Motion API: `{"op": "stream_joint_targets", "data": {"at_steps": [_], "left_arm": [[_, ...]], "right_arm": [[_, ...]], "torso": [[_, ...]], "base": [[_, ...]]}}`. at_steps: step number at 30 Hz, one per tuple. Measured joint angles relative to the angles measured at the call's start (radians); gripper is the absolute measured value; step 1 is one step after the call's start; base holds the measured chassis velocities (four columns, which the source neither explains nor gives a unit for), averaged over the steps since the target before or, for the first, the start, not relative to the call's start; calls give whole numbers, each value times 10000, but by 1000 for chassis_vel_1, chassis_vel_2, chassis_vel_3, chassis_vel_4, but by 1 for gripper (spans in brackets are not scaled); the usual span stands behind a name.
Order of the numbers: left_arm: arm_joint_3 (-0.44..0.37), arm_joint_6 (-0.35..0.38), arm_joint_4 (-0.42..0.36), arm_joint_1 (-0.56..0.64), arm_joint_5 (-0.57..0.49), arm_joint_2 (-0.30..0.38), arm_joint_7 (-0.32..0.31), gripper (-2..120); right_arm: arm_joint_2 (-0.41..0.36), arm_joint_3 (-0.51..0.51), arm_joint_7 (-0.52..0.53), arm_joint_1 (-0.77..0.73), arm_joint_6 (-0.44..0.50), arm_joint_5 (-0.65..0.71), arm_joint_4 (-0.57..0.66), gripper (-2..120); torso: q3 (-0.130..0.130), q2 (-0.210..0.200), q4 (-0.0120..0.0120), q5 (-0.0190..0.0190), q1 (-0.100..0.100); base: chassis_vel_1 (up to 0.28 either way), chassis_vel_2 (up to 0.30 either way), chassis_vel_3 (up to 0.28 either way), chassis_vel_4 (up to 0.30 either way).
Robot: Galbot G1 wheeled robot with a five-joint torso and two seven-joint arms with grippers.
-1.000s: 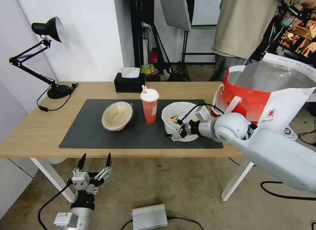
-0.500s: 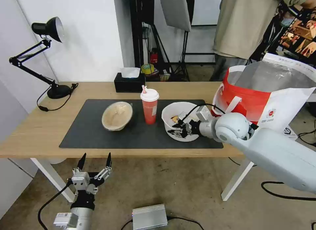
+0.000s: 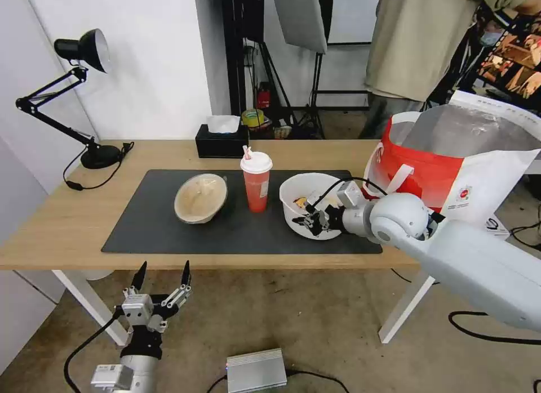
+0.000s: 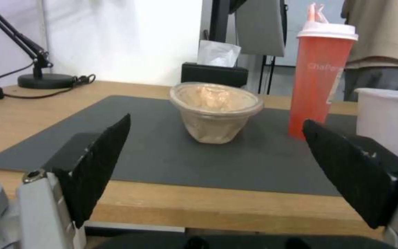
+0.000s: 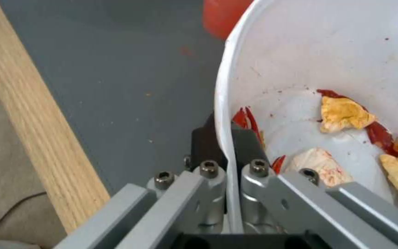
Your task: Pick up the trash from the table and place it into the takeout bag.
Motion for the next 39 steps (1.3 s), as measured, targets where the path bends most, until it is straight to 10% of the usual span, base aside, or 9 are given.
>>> {"op": "stream_joint_targets", "data": {"at_steps": [39], "left_arm": [[-47, -245, -266, 329, 82, -30, 11, 100]], "right_arm": [[-1723, 878, -909, -665, 544, -3300, 2754, 0]], "torso": [[0, 0, 0, 0, 0]], "base": [[0, 0, 0, 0]]}}
